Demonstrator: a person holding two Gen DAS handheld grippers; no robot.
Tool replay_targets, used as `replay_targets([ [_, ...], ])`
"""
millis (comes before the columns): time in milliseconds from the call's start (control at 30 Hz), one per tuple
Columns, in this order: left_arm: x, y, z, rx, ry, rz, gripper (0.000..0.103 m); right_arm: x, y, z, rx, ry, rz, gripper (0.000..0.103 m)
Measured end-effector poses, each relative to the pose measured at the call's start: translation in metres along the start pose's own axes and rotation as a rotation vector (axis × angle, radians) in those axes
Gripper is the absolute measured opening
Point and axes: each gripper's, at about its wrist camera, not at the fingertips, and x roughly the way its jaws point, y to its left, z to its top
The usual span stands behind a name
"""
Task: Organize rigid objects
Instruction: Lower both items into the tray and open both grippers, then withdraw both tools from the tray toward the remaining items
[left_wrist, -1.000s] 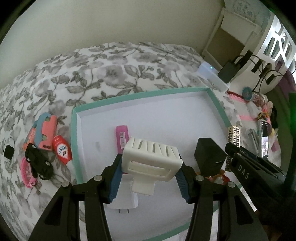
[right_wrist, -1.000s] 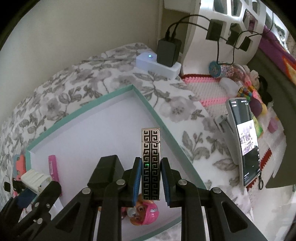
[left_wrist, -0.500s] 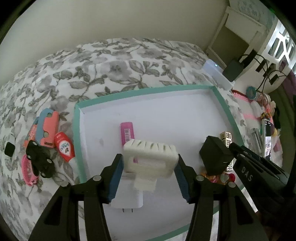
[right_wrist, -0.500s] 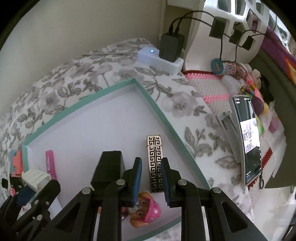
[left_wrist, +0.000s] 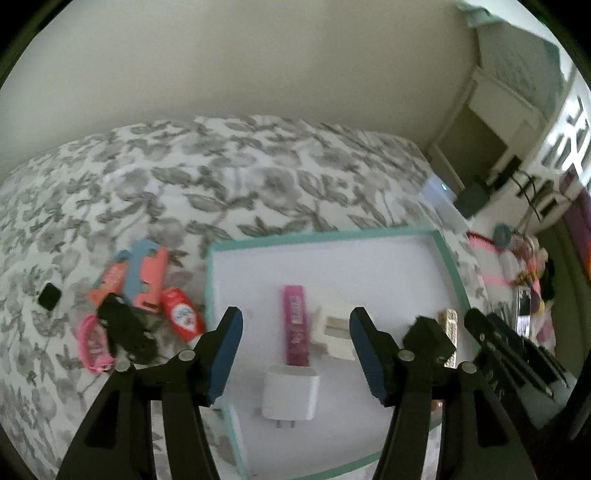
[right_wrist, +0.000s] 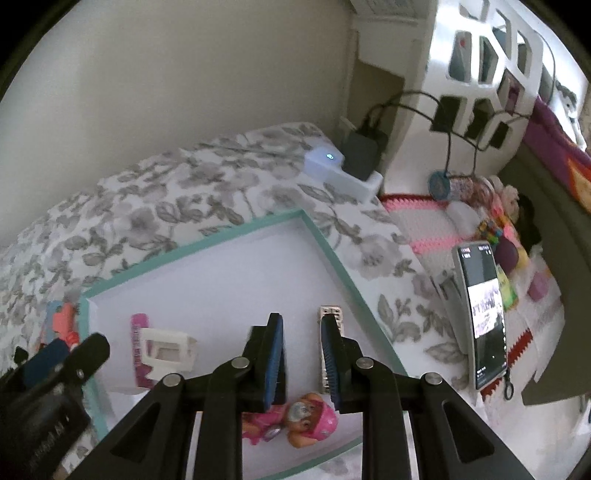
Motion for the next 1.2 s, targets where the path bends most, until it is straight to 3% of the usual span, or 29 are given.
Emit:
replay_targets([
  [200,-0.006,0.041,0.002,-0.087,0.012,0.140,0.062,-0.003,0.026,-0.006,-0.056,0.012,0.085,0.024],
  [400,-0.009,0.087,0.002,-0.180,0.022,0.214,0.062,-0.006,0.060,-0.020,-0.145,0.025,0.157,0.025],
  [500,-0.011,0.106,0.000,-0.224,0.025,0.241,0.062,-0.008,0.075,-0.026,-0.179,0.025,0.179,0.040],
  [600,-0.012,0.121,0.000,-0.262,0.029,0.262,0.064,-0.013,0.089,-0.031,-0.211,0.023,0.224,0.042],
  [667,-0.012,0.128,-0.001,-0.269,0.025,0.286,0.075,-0.013,0.098,-0.035,-0.218,0.036,0.262,0.044],
  [933,-0.019,0.150,-0.001,-0.288,0.007,0.335,0.077,-0.016,0.127,-0.049,-0.288,0.032,0.297,0.062],
  [1033,-0.022,0.164,-0.002,-0.311,0.001,0.349,0.088,-0.016,0.131,-0.051,-0.290,0.031,0.308,0.068],
  [1200,-0.029,0.190,-0.003,-0.365,-0.008,0.353,0.089,-0.011,0.132,-0.051,-0.271,0.046,0.328,0.074],
])
